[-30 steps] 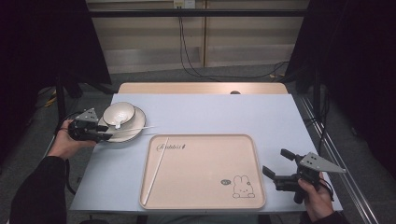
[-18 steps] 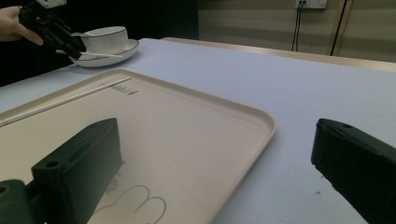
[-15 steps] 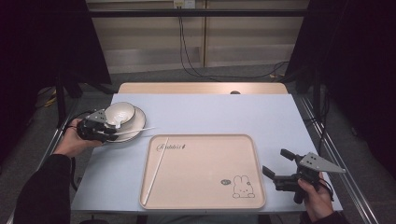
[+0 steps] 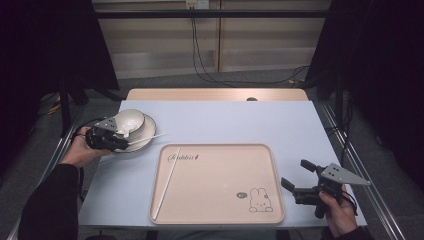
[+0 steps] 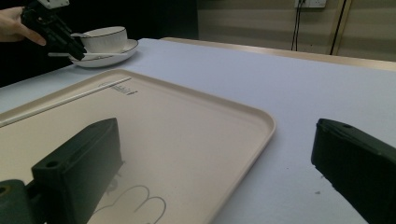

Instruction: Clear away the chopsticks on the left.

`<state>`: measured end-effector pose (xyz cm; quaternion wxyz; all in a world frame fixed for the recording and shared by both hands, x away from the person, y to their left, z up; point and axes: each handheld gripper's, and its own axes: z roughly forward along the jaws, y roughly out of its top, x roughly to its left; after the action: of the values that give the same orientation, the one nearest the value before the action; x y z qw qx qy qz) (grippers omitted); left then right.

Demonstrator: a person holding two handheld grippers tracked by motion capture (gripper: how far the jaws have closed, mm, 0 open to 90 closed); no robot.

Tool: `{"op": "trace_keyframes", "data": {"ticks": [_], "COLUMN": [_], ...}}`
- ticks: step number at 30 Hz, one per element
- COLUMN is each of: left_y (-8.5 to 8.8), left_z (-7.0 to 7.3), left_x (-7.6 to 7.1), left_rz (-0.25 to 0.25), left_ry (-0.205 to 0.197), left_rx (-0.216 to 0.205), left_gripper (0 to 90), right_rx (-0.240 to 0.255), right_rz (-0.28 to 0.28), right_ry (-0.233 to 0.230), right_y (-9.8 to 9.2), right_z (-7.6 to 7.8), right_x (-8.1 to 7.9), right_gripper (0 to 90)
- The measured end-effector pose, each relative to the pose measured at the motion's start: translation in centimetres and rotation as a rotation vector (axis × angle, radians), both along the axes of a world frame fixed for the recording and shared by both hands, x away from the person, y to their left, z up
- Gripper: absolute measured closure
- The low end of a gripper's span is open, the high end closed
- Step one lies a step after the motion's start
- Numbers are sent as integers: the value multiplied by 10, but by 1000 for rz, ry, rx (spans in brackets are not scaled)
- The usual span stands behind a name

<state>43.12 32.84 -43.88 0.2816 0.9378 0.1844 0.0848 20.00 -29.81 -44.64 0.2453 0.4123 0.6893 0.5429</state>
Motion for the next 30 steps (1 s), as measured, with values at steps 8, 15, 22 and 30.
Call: {"op": "trace_keyframes", "data": {"ticks": [8, 15, 22, 30], "left_y": [-3, -1, 4, 18], "left_z": [-4, 2, 15, 31], "left_x": [-1, -3, -14, -36], "left_rz": [-21, -3, 38, 114], "left_ry": [29, 43, 67, 92], "left_rx": [13, -5, -40, -109], "left_gripper": [840, 845, 846, 847], "right_rx": [0, 3, 1, 2], "right_rz": [-2, -3, -1, -2], "right_ry": [2, 4, 1, 1], "right_y": [0, 0, 0, 0], "right_z": [0, 0, 0, 0], "right_x": [0, 0, 0, 0], "right_gripper": [14, 14, 14, 14]}}
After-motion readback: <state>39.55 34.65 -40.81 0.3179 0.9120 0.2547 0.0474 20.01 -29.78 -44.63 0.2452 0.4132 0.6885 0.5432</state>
